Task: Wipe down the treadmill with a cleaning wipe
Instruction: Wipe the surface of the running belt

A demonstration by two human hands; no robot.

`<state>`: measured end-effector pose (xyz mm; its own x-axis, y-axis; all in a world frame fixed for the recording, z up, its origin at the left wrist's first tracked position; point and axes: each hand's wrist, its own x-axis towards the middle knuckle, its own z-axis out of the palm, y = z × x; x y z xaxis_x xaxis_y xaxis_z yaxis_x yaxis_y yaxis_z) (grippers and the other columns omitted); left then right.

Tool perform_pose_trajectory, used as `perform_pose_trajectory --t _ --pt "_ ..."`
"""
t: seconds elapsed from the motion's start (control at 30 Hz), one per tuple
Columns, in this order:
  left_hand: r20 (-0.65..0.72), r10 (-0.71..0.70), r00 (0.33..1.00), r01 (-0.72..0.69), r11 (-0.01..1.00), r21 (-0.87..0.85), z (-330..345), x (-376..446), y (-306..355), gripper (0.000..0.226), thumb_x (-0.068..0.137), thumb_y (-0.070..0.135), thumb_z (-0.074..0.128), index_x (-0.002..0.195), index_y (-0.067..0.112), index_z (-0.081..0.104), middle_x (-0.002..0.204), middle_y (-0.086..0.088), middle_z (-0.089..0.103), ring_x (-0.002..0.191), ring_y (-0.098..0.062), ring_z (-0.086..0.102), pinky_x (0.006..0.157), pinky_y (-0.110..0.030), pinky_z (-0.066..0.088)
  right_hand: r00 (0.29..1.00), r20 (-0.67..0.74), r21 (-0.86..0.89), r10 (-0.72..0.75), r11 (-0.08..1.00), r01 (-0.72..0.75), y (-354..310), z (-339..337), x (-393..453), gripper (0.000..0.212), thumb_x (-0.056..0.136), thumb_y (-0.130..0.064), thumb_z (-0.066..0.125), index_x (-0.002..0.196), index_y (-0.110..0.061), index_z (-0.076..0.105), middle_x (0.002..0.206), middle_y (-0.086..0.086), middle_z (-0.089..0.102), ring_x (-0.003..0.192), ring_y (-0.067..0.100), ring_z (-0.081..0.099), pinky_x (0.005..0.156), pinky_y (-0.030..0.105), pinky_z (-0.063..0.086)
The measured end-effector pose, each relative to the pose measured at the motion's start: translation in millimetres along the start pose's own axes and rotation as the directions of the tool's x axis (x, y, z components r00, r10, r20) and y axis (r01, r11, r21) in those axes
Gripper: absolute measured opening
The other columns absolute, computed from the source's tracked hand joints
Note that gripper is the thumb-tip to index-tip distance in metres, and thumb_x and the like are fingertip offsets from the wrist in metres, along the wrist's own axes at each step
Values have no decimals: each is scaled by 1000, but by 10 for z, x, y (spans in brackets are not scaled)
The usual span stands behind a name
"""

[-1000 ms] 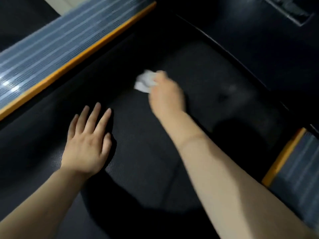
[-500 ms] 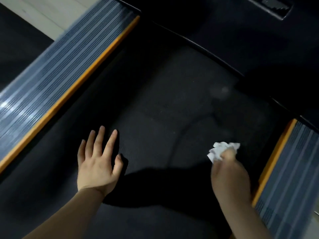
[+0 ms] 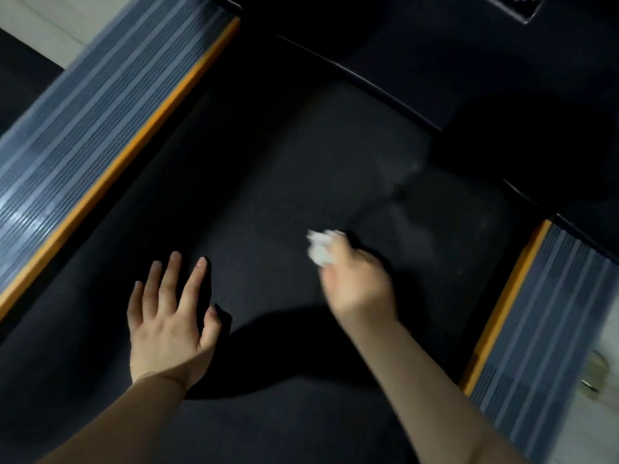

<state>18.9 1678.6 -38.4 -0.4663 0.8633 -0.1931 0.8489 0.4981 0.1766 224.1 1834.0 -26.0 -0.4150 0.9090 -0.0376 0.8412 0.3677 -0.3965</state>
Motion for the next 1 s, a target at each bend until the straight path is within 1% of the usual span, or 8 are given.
perform_pose_trajectory --t 0.1,0.27,0.4,0.5,0.57,0.77,0.87,1.0 --pt "-1 -4 1000 4 1000 -9 8 -8 0 69 86 46 34 153 29 30 161 -9 24 150 -30 15 121 -45 4 925 -7 -149 380 914 -377 782 -554 -605 16 92 -17 59 107 -13 63 98 9 68 90 29 65 73 38 55" --pt "-6 -2 1000 2 1000 -14 15 -15 17 69 85 45 35 152 27 31 160 -10 25 150 -30 15 121 -46 4 873 -172 -67 456 879 -472 686 -388 -92 17 86 -2 63 103 1 61 99 21 59 87 40 59 75 42 51" --pt "-12 3 1000 -3 1000 -8 22 -7 -4 69 85 46 35 152 28 32 160 -9 25 150 -31 16 121 -46 6 975 -199 117 101 990 -79 -512 218 1097 6 78 -6 60 81 -9 64 81 12 64 75 32 61 68 29 36" --pt "-20 9 1000 -10 1000 -13 24 -10 -3 69 85 45 36 152 28 32 160 -9 25 150 -31 16 121 -46 6 972 -85 -72 -221 974 215 -1187 370 1484 33 86 -17 36 91 -8 67 90 12 65 83 30 63 74 34 44" --pt "-18 3 1000 -3 1000 -8 18 -16 -7 69 85 45 36 152 28 32 160 -9 24 150 -30 15 121 -44 4 958 -44 -95 -283 956 278 -929 292 1469 22 87 -16 48 94 -7 66 100 15 65 87 34 62 76 39 46" --pt "24 -17 1000 17 1000 4 -29 -5 59 69 85 45 36 152 28 31 160 -10 26 149 -32 17 121 -43 2 908 -58 -162 416 893 -419 787 -593 5 9 98 -29 50 102 -24 57 100 7 65 90 36 63 66 34 40" --pt "58 -11 998 9 999 35 -26 -4 32 70 86 45 35 153 30 27 161 -9 24 150 -31 16 122 -45 4 810 -78 -51 581 809 -585 1004 -802 -350 17 100 -13 45 114 -5 50 102 18 60 72 35 55 53 29 37" --pt "53 -8 999 7 999 33 -10 -9 5 70 85 45 36 153 30 28 161 -9 25 150 -31 16 122 -46 6 706 -134 153 695 719 -678 696 -575 680 23 99 -18 51 115 -3 54 108 18 62 100 34 60 70 26 37"
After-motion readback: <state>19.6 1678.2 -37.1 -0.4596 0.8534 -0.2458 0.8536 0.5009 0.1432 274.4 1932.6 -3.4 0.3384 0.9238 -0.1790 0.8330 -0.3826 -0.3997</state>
